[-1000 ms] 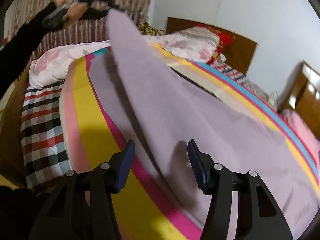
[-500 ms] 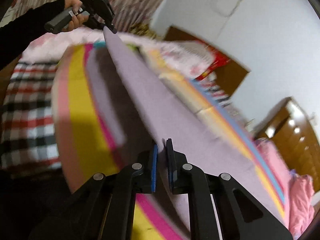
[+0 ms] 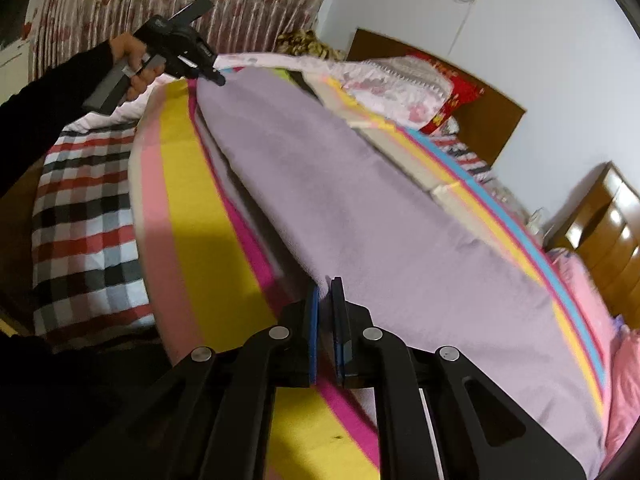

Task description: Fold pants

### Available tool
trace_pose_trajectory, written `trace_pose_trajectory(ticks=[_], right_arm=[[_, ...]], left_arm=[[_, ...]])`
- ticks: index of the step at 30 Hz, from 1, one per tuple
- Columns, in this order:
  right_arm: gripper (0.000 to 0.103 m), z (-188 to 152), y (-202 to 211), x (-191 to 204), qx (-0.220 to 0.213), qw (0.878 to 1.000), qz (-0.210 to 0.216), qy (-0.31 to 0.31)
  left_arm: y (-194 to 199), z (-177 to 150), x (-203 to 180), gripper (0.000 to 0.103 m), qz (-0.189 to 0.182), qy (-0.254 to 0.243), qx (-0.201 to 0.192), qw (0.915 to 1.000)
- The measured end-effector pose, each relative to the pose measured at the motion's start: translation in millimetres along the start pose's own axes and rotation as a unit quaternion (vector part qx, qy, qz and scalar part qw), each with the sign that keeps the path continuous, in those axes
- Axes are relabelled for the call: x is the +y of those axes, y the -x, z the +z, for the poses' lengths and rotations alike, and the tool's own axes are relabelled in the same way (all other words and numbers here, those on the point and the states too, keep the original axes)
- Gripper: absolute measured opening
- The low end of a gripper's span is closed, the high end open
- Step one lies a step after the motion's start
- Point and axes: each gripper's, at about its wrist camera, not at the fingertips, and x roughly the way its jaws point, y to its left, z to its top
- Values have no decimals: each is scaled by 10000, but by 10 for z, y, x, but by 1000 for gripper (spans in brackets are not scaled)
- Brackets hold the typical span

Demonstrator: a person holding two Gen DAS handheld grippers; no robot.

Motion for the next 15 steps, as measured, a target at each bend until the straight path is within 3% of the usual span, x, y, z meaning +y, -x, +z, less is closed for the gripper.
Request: trace_pose_trajectory(ticks=[6,10,12,13,15], right_arm=[[6,-9,71,29,-63,10000,-11,20],[8,-98,-83,77,125,9997,135,149],[16,-72,-75,72,185,9996,211,78],[18,-41,-63,49,285,9991,309,-36],[51,-17,-20,35,306,9978,564,-160]], left_arm=[[60,-15,19,14,61,35,-103,9999],[-63,-42,18,19,228,-18,31,9997],[-32,-52,25,25,280,13,-18,9996],[-9,-66,32,35,340,39,-56,9994],[25,-90,51,37,380,52,-89,9992]])
